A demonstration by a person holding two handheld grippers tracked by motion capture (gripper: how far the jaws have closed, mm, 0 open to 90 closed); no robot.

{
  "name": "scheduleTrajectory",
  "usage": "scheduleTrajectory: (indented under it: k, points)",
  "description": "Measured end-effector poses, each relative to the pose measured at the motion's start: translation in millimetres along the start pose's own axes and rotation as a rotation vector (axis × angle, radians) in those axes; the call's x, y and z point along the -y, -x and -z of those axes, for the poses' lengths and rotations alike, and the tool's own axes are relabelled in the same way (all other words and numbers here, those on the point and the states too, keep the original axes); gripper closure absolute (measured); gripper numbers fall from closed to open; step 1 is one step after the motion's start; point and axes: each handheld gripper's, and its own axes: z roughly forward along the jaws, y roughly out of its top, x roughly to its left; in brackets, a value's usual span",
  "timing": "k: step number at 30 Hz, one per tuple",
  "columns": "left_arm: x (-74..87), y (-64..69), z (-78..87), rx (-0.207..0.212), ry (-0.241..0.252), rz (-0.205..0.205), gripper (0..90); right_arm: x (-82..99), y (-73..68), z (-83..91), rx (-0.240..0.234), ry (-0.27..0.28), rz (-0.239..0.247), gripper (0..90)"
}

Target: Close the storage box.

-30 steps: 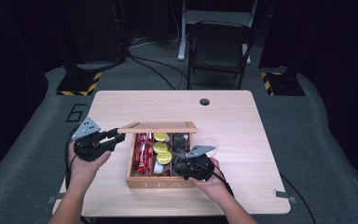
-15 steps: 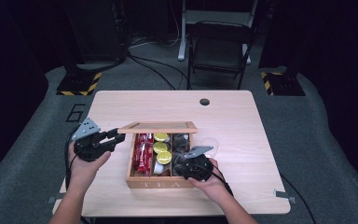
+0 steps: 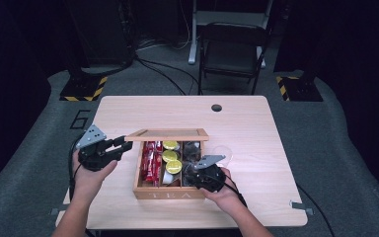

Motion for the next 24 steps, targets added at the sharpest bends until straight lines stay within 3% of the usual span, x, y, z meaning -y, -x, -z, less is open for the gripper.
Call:
scheduleTrajectory:
  k: [8,24]
  points:
    - [-0.1,0.0,0.0,0.0,0.001,-0.001,66.7,-1.6,-1.1,3.9,-0.018,0.017,0.009,89.3]
    - [-0.1,0.0,0.0,-0.001,0.001,0.0,66.7,-9.8,-0.7,20.4,-0.007,0.102,-0.006,89.7]
